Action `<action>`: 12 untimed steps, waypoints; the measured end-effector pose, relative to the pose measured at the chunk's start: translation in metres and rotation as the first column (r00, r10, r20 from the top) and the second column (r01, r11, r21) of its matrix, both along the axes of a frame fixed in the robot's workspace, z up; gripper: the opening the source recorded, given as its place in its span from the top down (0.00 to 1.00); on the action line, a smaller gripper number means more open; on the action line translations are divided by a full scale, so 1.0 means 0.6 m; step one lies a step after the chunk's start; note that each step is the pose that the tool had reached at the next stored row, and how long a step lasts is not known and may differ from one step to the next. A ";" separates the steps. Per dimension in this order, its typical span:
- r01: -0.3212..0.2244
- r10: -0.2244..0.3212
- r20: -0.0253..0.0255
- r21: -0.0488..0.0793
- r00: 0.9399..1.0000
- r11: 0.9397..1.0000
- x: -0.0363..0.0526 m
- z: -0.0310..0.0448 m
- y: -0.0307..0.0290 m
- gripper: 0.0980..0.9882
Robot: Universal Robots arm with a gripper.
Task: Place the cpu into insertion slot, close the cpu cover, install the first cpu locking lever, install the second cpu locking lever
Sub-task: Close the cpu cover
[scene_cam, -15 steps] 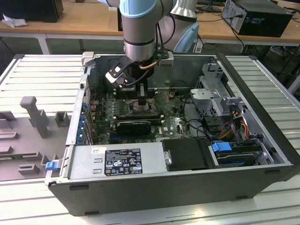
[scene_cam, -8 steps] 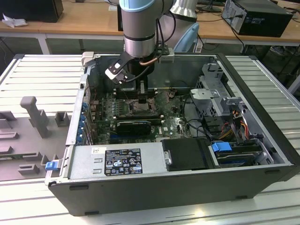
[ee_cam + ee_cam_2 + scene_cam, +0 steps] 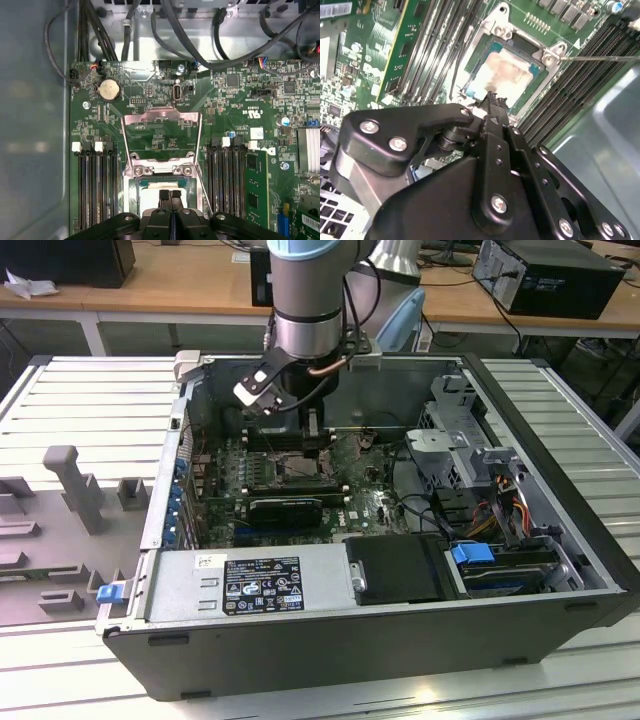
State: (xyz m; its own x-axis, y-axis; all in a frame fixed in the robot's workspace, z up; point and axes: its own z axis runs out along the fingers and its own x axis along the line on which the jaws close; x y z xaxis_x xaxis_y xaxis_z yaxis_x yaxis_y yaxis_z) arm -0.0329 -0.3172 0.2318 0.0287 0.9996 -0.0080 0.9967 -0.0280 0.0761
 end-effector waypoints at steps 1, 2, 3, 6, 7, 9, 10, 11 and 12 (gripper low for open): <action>0.000 0.000 0.000 0.000 1.000 1.000 0.000 0.006 0.0000 0.99; 0.000 0.000 0.000 0.000 1.000 1.000 0.000 0.017 0.0000 0.99; 0.000 0.000 0.000 0.000 1.000 1.000 0.000 0.027 0.0000 0.99; 0.000 0.000 -0.002 0.000 1.000 1.000 0.002 0.068 0.0000 0.99; 0.000 0.000 -0.005 0.000 1.000 1.000 0.007 0.070 -0.0001 0.99; 0.000 0.000 -0.018 0.000 1.000 1.000 0.037 0.070 -0.0007 0.99; 0.000 0.000 -0.020 0.000 1.000 1.000 0.045 0.070 -0.0021 0.99; 0.000 0.000 -0.021 0.000 1.000 1.000 0.049 0.070 -0.0034 0.99; 0.000 0.000 -0.021 0.000 1.000 1.000 0.052 0.070 -0.0044 0.99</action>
State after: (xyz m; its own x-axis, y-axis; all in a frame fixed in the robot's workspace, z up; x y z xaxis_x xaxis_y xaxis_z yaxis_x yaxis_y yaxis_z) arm -0.0018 -0.3198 0.2736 0.0284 0.9996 -0.0083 0.9981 -0.0279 0.0549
